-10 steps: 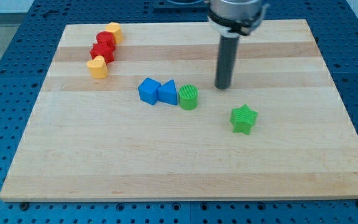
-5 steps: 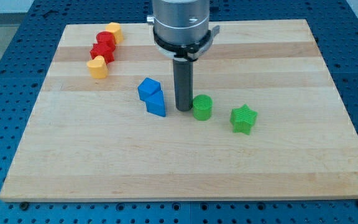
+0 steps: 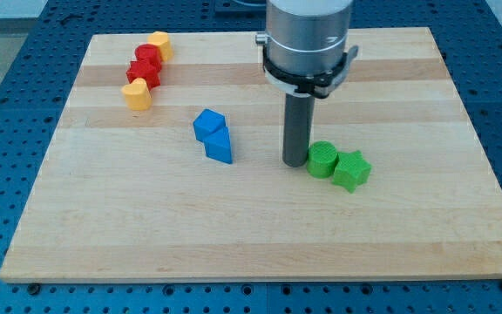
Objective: Move the green circle towards the green star
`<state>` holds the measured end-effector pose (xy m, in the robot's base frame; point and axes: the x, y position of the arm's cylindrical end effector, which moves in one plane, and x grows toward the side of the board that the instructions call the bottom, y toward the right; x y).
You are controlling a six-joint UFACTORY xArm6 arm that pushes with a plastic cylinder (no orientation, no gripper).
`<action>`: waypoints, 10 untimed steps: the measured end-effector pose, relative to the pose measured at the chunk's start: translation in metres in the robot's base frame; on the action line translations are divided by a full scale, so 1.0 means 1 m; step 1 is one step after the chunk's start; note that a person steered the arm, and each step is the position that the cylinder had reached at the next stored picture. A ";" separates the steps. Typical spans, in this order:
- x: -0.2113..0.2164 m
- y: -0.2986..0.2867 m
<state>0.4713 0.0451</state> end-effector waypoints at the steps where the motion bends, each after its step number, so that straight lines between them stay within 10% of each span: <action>1: 0.001 0.001; 10: -0.008 0.022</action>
